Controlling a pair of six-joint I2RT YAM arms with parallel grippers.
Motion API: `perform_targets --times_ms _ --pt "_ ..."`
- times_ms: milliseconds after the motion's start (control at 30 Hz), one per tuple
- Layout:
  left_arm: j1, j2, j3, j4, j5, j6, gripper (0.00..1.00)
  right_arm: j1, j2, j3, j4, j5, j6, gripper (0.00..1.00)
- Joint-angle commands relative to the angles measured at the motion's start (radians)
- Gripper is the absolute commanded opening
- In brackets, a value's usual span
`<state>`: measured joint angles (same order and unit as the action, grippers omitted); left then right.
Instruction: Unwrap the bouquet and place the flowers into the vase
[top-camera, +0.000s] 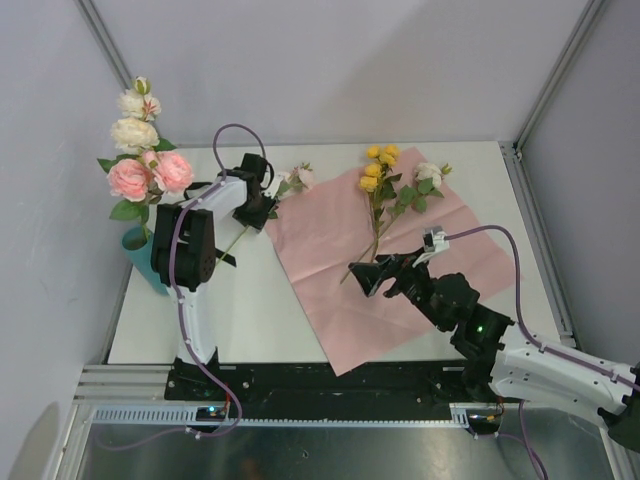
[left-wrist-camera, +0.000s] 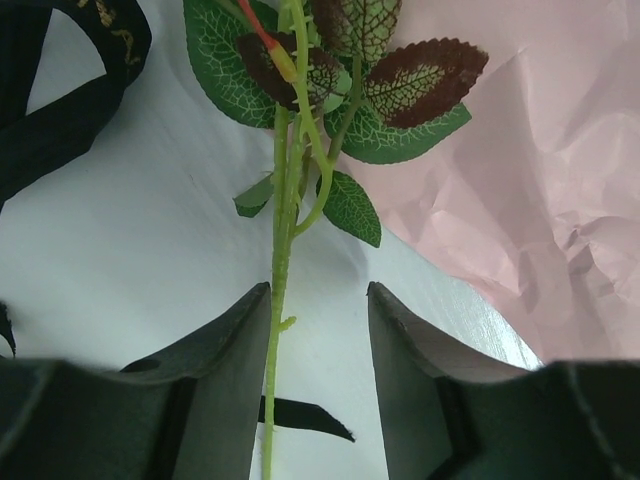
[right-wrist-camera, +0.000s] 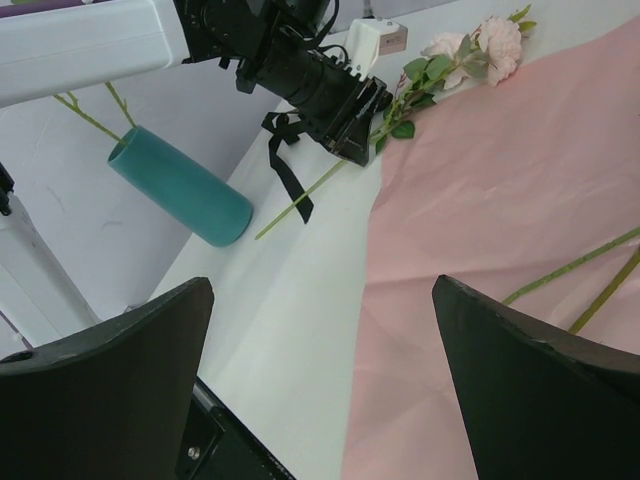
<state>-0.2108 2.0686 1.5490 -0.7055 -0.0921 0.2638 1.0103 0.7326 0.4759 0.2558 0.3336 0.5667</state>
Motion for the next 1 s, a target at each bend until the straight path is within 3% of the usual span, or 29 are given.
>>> perform_targets --times_ms 0,267,567,967 --pt "0.0 -0.006 0.035 -0.012 0.01 -0.032 0.49 -0.004 -0.028 -0.009 0.01 0.02 -0.005 0.99" --pt "-0.016 0.032 0.098 -0.073 -0.057 -0.003 0.45 -0.009 -0.083 -0.022 -0.013 0.029 -0.008 0.99" --pt "0.017 0.065 0.155 -0.151 0.011 0.043 0.47 -0.018 -0.151 -0.033 -0.058 0.043 -0.01 0.99" --pt "0.076 0.075 0.165 -0.193 -0.005 0.085 0.48 -0.043 -0.248 -0.054 -0.082 0.044 -0.016 0.99"
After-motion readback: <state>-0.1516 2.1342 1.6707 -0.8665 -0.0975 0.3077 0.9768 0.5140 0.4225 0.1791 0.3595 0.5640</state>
